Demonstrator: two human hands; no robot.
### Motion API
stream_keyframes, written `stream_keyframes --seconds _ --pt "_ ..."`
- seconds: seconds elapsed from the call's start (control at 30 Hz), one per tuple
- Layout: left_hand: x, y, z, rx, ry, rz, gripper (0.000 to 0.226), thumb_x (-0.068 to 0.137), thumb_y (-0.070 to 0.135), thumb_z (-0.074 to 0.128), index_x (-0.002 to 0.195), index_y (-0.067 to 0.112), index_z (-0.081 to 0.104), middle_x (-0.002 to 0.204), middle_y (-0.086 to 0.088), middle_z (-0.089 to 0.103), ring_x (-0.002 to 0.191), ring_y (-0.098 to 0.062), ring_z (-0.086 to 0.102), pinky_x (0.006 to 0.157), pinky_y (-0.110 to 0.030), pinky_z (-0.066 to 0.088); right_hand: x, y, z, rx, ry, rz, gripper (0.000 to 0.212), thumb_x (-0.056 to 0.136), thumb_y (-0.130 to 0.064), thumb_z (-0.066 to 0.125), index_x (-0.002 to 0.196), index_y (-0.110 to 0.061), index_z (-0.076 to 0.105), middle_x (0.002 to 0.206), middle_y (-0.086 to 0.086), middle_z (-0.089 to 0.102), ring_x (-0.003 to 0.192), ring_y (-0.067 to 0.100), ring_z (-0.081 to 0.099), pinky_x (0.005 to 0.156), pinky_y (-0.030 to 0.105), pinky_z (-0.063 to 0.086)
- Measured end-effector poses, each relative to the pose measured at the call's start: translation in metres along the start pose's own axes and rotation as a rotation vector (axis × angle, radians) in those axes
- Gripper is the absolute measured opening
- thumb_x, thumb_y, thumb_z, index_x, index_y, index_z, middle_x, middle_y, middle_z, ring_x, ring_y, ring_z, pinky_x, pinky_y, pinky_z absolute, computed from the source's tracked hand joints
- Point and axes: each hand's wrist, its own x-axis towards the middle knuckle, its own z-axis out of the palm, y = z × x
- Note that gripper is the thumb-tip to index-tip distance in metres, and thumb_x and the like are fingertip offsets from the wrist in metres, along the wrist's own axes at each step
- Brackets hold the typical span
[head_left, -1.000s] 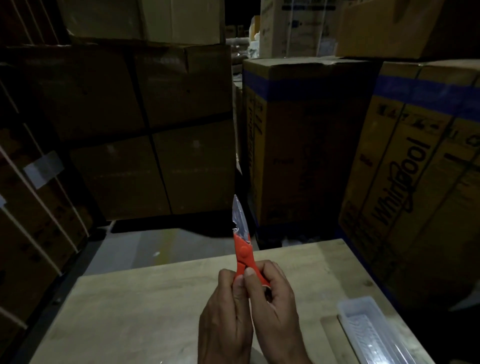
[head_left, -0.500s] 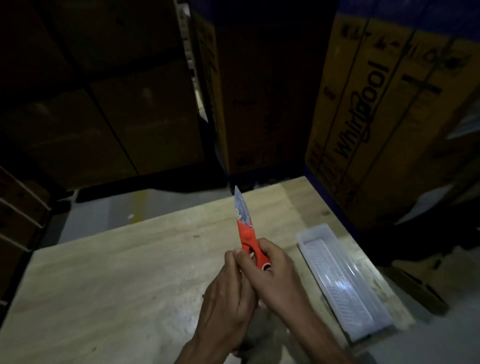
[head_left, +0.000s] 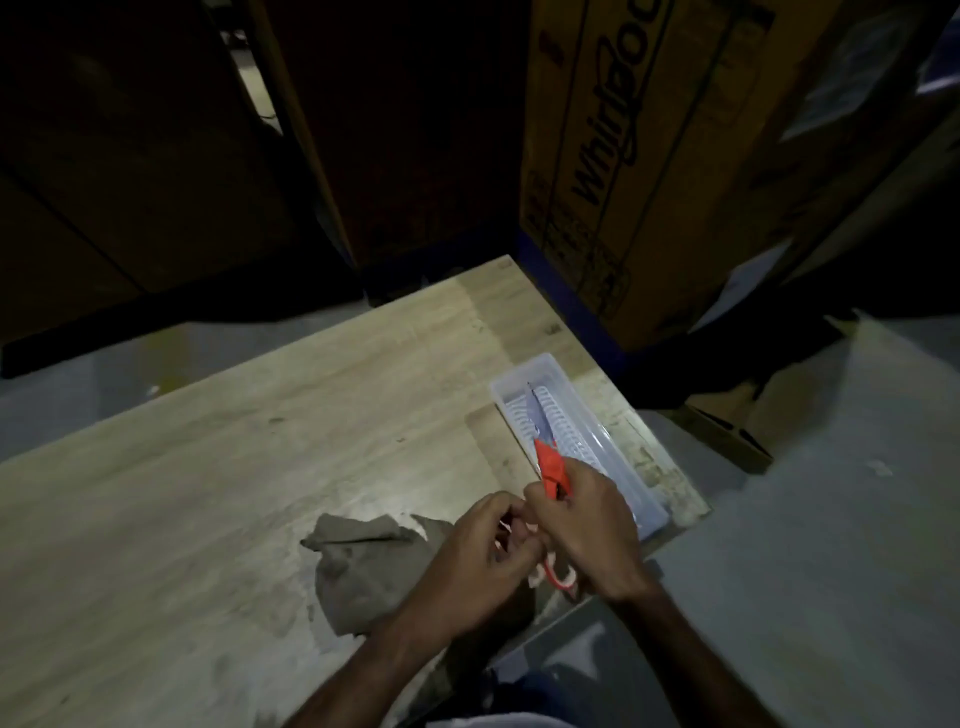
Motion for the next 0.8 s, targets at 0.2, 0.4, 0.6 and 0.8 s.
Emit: stream_keyframes --seconds 0.2,0.4,0.6,0.8 --pt "0.032 0.025 0.043 -0.072 0.073 -0.147 0.016 0.099 0.019 0.069 0.111 0.021 0.060 0.105 -0.008 0.070 0.076 -0.003 0.063 0.068 -0.012 0.050 0.039 0.046 -0.018 -0.248 0.047 -0.052 0.028 0.096 -0.045 0.052 0.097 -0.022 0.066 0.092 0.003 0.064 0.087 0.026 0.065 0.074 0.034 0.047" --pt "0.062 0.023 0.074 -0.332 0.084 -0.514 0.032 0.098 0.034 0.071 0.118 0.015 0.055 0.115 -0.007 0.068 0.104 -0.021 0.068 0.099 -0.038 0.056 0.073 0.083 -0.036 -0.420 0.003 -0.014 0.035 0.100 -0.043 0.051 0.109 -0.013 0.067 0.110 0.012 0.063 0.100 0.025 0.059 0.087 0.036 0.046" --pt "0.080 0.021 0.081 -0.406 0.318 -0.465 0.013 0.100 0.016 0.068 0.107 0.016 0.056 0.102 -0.001 0.068 0.090 -0.014 0.067 0.075 -0.028 0.055 0.089 0.079 -0.020 -0.144 -0.138 0.035 0.023 0.098 -0.045 0.059 0.104 -0.025 0.069 0.092 -0.005 0.072 0.080 0.011 0.070 0.080 0.037 0.060" --pt "0.093 0.017 0.049 -0.403 0.518 -0.443 0.022 0.099 0.016 0.070 0.119 0.014 0.059 0.099 0.005 0.066 0.083 -0.005 0.061 0.065 -0.024 0.049 0.107 0.054 0.000 0.129 -0.124 0.054 0.028 0.086 -0.041 0.079 0.106 -0.026 0.067 0.097 -0.007 0.074 0.083 0.009 0.074 0.074 0.036 0.064"
